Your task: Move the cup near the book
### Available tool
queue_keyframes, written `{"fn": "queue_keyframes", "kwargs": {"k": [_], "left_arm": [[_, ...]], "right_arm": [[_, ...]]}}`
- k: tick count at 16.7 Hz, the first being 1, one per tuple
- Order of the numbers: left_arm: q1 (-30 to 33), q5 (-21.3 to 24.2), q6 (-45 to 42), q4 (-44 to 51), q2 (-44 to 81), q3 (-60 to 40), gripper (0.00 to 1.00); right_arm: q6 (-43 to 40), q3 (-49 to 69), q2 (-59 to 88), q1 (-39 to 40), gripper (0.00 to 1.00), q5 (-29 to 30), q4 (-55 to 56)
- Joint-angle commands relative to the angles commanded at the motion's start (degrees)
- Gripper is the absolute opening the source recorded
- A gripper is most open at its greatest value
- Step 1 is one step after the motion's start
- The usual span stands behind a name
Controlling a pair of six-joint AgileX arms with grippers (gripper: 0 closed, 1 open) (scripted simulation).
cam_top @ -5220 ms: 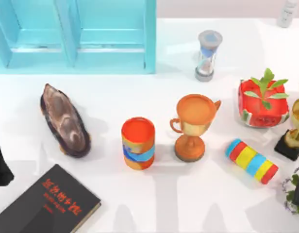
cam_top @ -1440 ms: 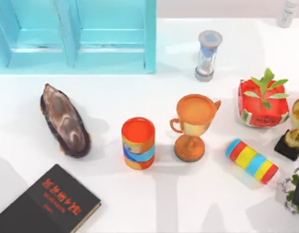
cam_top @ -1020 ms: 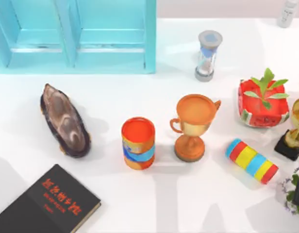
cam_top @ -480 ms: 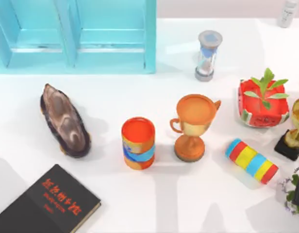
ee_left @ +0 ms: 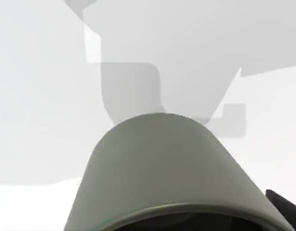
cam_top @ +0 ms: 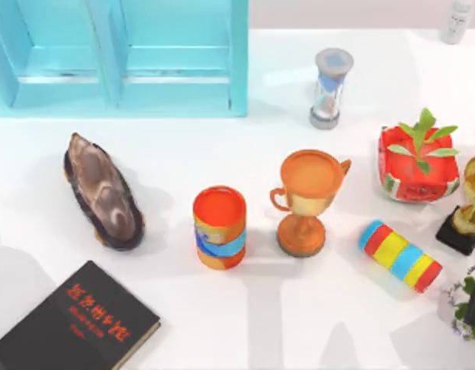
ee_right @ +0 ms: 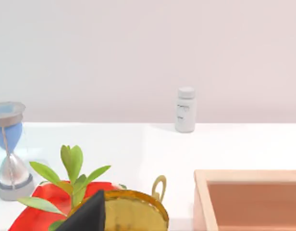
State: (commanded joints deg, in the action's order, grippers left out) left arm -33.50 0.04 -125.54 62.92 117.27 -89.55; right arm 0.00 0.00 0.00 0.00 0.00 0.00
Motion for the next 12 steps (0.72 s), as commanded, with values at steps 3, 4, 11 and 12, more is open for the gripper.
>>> {"fn": "queue_keyframes", "kwargs": {"k": [3, 4, 11, 12], "left_arm": [[-0.1, 0.0, 0.3, 2.2, -1.0, -1.8, 0.0], [-0.1, 0.0, 0.3, 2.2, -1.0, -1.8, 0.0], [3.1, 1.5, 6.0, 1.9, -2.2, -0.4, 0.0], [4.7, 2.2, 8.9, 1.8, -3.0, 0.3, 0.0]], "right_arm": [[0.0, 0.0, 0.0, 0.0, 1.0, 0.0, 0.0], [0.0, 0.0, 0.0, 0.0, 1.0, 0.0, 0.0], [0.0, 0.0, 0.0, 0.0, 1.0, 0.0, 0.0], [0.0, 0.0, 0.0, 0.0, 1.0, 0.0, 0.0]]}}
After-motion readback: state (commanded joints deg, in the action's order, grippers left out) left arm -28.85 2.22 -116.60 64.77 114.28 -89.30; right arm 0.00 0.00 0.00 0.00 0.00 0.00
